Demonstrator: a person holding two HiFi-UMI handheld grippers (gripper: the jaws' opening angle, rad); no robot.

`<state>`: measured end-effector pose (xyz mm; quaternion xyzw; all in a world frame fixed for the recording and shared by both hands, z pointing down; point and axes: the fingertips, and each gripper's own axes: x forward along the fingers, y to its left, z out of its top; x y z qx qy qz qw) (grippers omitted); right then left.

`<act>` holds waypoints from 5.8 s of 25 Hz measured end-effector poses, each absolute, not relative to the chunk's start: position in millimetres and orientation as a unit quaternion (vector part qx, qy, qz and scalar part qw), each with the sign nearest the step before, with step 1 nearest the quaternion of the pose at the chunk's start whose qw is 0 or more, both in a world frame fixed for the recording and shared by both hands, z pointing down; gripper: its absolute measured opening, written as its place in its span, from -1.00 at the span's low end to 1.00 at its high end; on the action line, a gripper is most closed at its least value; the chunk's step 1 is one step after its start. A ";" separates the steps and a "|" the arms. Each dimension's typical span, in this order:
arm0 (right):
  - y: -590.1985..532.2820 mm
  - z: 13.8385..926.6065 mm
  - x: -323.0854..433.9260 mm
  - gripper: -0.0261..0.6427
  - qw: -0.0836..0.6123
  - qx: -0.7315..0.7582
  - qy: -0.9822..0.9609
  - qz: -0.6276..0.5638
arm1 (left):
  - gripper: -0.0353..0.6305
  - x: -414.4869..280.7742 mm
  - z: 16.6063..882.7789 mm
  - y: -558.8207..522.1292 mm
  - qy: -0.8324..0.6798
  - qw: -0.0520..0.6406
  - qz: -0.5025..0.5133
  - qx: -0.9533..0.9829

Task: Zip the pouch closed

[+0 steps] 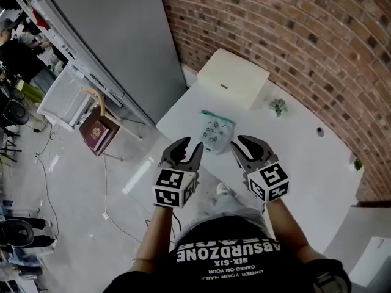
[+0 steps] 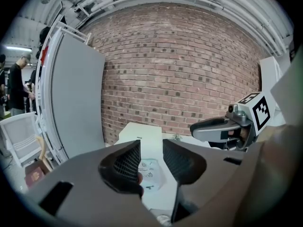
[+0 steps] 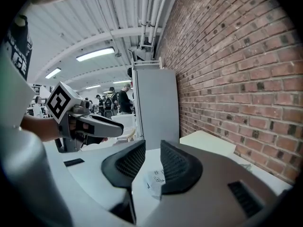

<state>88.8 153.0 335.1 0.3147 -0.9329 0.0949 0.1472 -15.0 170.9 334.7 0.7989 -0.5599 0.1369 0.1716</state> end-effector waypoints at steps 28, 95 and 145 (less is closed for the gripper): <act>46.5 385.7 88.2 -0.66 0.184 0.270 -0.940 0.099 | -0.51 -29.4 414.4 93.4 -0.564 0.240 0.204 0.763; -75.6 619.9 -47.5 -0.70 0.506 0.061 -0.859 0.057 | -0.53 -64.9 633.7 -52.0 -0.243 0.223 0.471 0.818; -49.8 646.7 -65.8 -0.76 0.580 -0.112 -0.806 -0.038 | -0.81 -70.3 649.1 -47.8 -0.245 0.187 0.476 0.824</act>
